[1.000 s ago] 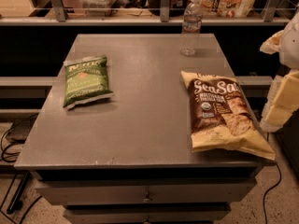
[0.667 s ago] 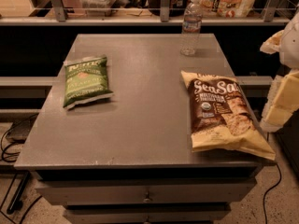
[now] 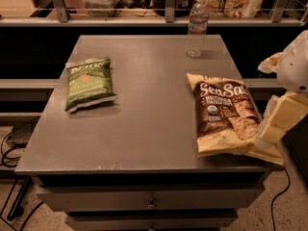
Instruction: Move brown chip bag near green jalapeno chip bag
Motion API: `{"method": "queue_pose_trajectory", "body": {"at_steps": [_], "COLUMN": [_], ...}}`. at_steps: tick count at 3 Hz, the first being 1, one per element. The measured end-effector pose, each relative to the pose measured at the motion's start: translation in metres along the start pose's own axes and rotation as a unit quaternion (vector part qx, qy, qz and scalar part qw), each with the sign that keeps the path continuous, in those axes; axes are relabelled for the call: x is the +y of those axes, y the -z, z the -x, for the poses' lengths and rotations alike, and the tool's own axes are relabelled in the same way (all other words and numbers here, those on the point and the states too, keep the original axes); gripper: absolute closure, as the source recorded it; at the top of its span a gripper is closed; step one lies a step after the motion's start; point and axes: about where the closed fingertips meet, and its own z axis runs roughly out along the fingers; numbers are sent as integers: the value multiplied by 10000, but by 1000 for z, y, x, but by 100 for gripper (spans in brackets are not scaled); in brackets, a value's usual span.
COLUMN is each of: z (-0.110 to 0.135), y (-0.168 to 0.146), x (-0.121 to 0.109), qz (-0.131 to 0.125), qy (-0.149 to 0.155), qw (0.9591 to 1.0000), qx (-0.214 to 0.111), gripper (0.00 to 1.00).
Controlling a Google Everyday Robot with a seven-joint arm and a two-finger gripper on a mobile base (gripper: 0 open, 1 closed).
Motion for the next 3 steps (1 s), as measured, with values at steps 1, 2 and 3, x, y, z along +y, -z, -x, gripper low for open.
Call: {"method": "queue_pose_trajectory", "body": {"at_steps": [1, 2, 3], "z": [0, -2, -3], "y": [-31, -63, -91], "x": [4, 4, 3], "qz": [23, 94, 315], "qy": [-174, -351, -469], "qw": [9997, 9991, 9981], "qx": [-165, -217, -241], "gripper": [0, 0, 18]}}
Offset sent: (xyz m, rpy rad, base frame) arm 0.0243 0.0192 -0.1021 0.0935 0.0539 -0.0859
